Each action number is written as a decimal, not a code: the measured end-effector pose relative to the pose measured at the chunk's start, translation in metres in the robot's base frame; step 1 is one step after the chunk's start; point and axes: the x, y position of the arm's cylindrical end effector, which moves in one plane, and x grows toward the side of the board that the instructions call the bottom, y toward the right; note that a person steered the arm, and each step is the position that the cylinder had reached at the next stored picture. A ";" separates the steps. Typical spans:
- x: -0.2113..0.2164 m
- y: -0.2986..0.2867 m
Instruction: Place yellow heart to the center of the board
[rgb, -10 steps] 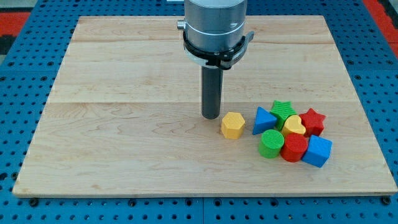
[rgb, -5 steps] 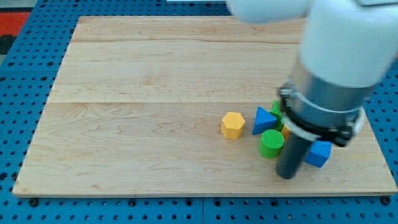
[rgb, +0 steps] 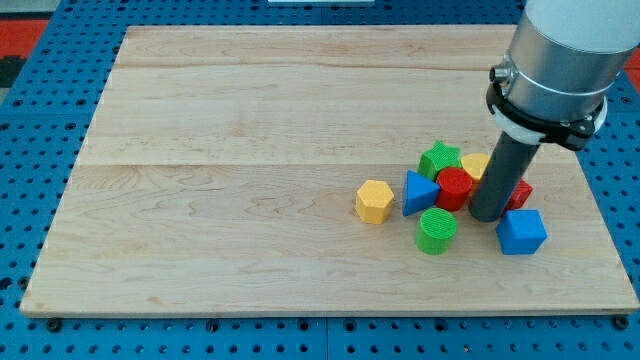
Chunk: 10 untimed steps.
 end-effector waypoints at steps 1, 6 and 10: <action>-0.020 0.002; -0.210 -0.111; -0.200 -0.160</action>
